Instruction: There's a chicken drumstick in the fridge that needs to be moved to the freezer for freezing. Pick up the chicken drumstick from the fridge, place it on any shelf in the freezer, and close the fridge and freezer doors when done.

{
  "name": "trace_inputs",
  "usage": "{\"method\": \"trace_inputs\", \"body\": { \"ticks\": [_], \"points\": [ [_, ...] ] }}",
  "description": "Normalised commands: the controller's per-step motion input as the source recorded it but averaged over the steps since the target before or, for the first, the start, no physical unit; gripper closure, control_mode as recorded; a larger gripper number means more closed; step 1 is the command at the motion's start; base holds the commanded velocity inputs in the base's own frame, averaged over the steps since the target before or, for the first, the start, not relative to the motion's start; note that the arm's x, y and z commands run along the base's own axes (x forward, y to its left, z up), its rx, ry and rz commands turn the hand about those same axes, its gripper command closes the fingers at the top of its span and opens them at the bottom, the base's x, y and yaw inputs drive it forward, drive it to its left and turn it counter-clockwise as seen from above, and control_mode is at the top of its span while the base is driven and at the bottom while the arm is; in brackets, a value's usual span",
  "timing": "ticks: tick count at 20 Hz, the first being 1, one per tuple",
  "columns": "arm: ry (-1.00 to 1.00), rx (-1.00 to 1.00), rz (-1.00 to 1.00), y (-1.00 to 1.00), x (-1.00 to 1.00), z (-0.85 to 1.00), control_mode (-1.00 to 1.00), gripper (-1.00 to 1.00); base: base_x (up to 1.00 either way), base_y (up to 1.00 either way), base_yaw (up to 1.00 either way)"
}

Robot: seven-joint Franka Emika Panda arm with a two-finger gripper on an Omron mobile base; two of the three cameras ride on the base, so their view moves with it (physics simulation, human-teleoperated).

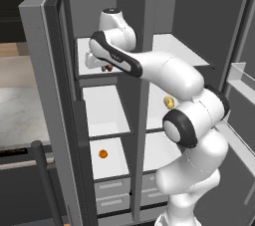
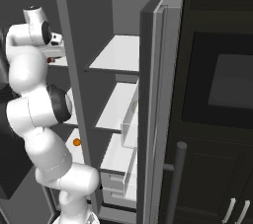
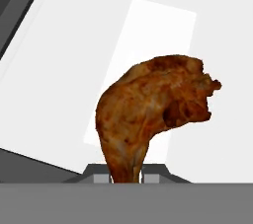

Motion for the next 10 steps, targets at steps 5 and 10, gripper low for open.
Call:
{"method": "trace_inputs", "body": {
  "ticks": [5, 10],
  "points": [
    [0.00, 0.00, 0.00, 0.03, 0.29, -0.08, -1.00, 1.00, 0.00, 0.00, 0.00],
    [0.00, 0.00, 0.00, 0.11, 0.33, -0.14, -1.00, 1.00, 0.00, 0.00, 0.00]
  ]
}}
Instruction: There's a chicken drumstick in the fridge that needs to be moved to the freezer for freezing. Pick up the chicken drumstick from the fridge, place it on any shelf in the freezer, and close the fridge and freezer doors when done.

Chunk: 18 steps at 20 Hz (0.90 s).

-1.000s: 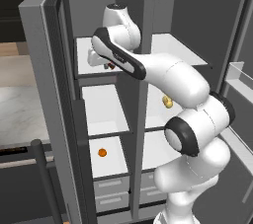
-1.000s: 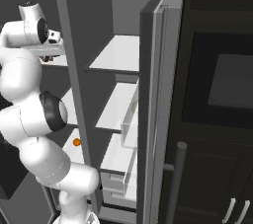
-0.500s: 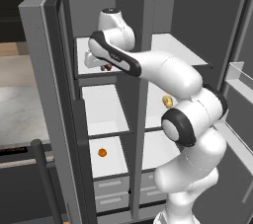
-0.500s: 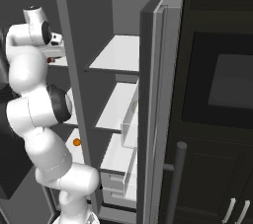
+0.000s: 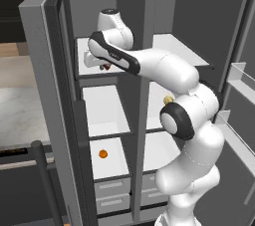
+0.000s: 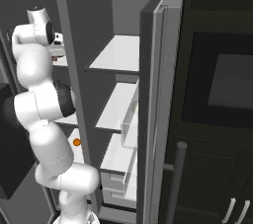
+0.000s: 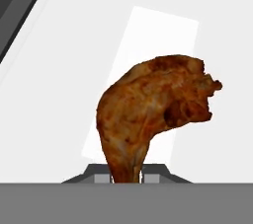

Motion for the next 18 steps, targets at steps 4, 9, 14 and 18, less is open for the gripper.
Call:
{"method": "trace_inputs", "body": {
  "ticks": [4, 9, 14, 18],
  "points": [
    [0.00, -0.01, 0.00, 0.18, 0.34, -0.19, -1.00, 1.00, 0.00, 0.00, 0.00],
    [0.01, -0.01, 0.00, 0.21, 0.22, -0.32, -1.00, 1.00, 0.00, 0.00, 0.00],
    [0.00, -0.01, 0.00, 0.08, 0.39, -0.36, -1.00, 1.00, 0.00, 0.00, 0.00],
    [0.00, -0.01, 0.00, 0.03, 0.28, -0.53, -1.00, -1.00, 0.00, 0.00, 0.00]
  ]
}}
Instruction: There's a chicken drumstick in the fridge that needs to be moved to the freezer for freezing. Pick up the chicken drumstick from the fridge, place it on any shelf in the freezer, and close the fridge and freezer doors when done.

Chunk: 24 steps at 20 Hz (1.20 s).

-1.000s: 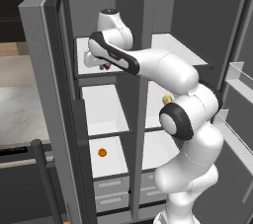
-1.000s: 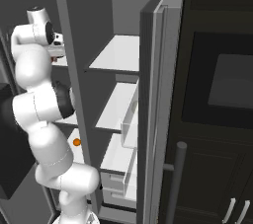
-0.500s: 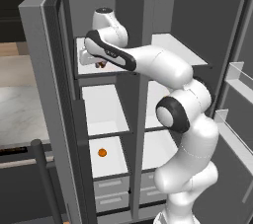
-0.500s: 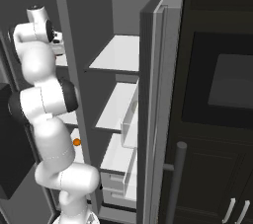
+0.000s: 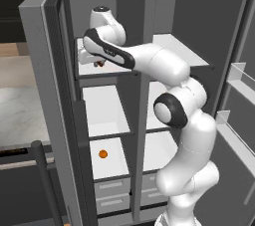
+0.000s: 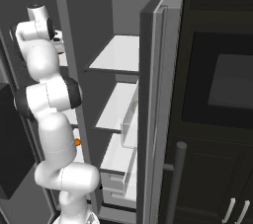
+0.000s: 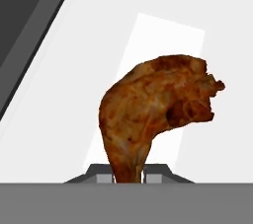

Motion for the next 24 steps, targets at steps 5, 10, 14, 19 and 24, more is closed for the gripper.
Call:
{"method": "trace_inputs", "body": {
  "ticks": [5, 10, 14, 19, 24],
  "points": [
    [-0.01, 0.00, 0.00, 0.00, 0.16, -0.42, -1.00, -1.00, 0.00, 0.00, 0.00],
    [0.00, 0.00, 0.00, 0.00, -0.05, -0.17, -1.00, -1.00, 0.00, 0.00, 0.00],
    [0.00, 0.00, 0.00, -0.05, -0.28, -0.08, -1.00, -1.00, 0.00, 0.00, 0.00],
    [0.00, 0.00, 0.00, 0.01, -0.58, -0.10, -1.00, -1.00, 0.00, 0.00, 0.00],
    [0.00, 0.00, -0.01, 0.10, -0.54, -0.02, -1.00, -1.00, 0.00, 0.00, 0.00]
  ]
}}
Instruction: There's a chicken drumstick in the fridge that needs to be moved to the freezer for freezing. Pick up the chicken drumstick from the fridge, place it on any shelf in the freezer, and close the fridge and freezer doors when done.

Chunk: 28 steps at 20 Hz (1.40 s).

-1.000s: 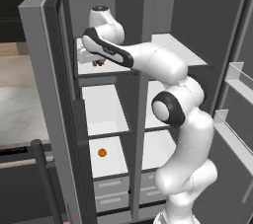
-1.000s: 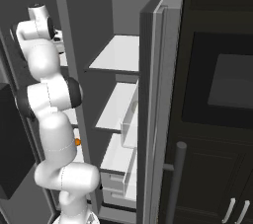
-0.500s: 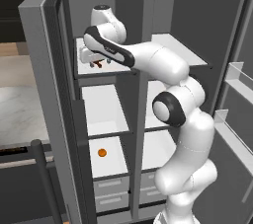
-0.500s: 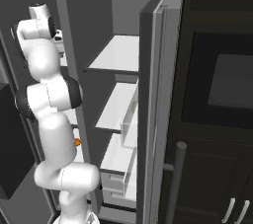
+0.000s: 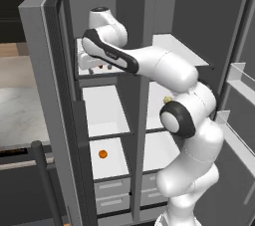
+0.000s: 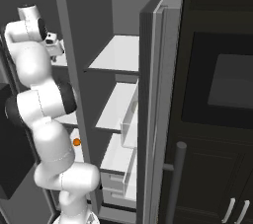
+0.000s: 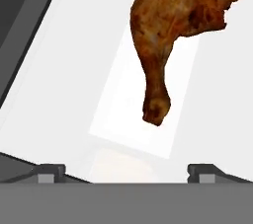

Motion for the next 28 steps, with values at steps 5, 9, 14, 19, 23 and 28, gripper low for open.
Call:
{"method": "trace_inputs", "body": {
  "ticks": [5, 9, 14, 19, 23, 28],
  "points": [
    [0.00, 0.01, -0.05, -0.27, -0.63, 0.00, -1.00, -1.00, 0.00, 0.00, 0.00],
    [0.00, 0.00, -0.04, -0.38, -0.69, 0.00, -1.00, -1.00, 0.00, 0.00, 0.00],
    [0.00, 0.00, -0.04, -0.37, -0.73, 0.00, -1.00, -1.00, 0.00, 0.00, 0.00],
    [0.00, 0.00, -0.04, -0.27, -0.87, 0.00, -1.00, -1.00, 0.00, 0.00, 0.00],
    [0.00, 0.00, -0.03, -0.43, -0.87, 0.07, -1.00, -1.00, 0.00, 0.00, 0.00],
    [0.00, 0.00, 0.00, -0.63, -0.63, 0.01, -1.00, -1.00, 0.00, 0.00, 0.00]
  ]
}}
